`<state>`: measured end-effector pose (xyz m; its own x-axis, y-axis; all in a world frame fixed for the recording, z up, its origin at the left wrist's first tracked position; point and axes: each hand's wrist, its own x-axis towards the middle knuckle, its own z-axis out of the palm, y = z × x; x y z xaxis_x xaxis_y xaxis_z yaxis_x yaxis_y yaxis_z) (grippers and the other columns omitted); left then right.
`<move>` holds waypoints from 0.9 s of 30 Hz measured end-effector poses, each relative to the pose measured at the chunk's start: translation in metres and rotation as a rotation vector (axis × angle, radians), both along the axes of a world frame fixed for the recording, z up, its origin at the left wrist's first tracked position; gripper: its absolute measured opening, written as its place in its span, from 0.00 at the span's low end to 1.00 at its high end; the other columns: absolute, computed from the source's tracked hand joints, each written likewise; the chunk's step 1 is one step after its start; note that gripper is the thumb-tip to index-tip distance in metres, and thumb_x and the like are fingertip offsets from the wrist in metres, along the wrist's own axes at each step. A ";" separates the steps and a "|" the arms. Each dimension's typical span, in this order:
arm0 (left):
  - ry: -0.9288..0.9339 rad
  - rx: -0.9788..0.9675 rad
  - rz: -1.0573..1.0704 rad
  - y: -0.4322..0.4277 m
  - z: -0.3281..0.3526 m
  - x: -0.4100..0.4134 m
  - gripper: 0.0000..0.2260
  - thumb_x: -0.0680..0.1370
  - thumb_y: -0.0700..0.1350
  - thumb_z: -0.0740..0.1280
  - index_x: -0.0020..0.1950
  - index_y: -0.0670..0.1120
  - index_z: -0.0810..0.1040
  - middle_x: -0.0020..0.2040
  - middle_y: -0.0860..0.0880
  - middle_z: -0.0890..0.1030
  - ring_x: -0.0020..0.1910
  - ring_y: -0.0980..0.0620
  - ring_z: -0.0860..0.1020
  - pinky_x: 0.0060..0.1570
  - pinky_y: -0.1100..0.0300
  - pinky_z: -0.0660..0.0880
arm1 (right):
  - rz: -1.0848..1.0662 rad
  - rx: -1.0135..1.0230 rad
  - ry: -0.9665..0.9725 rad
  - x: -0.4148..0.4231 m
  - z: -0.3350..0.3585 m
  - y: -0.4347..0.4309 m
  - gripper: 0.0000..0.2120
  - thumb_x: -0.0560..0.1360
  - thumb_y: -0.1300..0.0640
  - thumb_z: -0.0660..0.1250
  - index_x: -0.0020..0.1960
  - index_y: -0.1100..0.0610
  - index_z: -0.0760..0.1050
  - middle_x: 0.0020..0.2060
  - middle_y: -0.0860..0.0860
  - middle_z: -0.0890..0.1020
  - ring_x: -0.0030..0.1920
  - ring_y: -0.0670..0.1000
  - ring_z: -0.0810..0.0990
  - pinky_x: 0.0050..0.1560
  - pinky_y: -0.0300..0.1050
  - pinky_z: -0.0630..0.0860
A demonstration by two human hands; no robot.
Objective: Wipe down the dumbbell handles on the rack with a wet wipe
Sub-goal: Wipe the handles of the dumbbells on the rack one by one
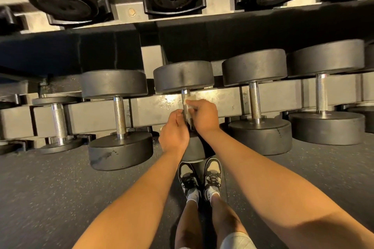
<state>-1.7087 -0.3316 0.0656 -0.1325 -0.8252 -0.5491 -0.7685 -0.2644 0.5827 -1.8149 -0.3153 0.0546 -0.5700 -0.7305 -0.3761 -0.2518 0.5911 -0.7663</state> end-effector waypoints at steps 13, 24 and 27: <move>0.043 -0.014 -0.046 0.001 -0.005 0.006 0.17 0.86 0.56 0.52 0.72 0.63 0.71 0.61 0.50 0.82 0.62 0.46 0.78 0.62 0.51 0.72 | -0.044 0.011 -0.095 -0.009 -0.004 -0.015 0.18 0.81 0.67 0.64 0.70 0.60 0.75 0.64 0.53 0.80 0.62 0.48 0.77 0.53 0.19 0.63; 0.038 -0.012 -0.060 0.000 -0.004 0.006 0.17 0.86 0.56 0.52 0.73 0.62 0.71 0.60 0.51 0.83 0.61 0.46 0.79 0.62 0.50 0.74 | -0.041 -0.061 -0.149 -0.003 -0.002 -0.013 0.22 0.80 0.68 0.65 0.72 0.58 0.73 0.67 0.52 0.77 0.65 0.44 0.73 0.59 0.20 0.63; 0.048 -0.018 -0.057 0.001 -0.005 0.006 0.17 0.85 0.56 0.52 0.73 0.62 0.71 0.60 0.51 0.83 0.61 0.45 0.78 0.63 0.49 0.74 | -0.023 -0.048 -0.102 -0.002 -0.007 -0.008 0.20 0.79 0.69 0.65 0.70 0.57 0.76 0.63 0.51 0.80 0.60 0.44 0.76 0.55 0.18 0.64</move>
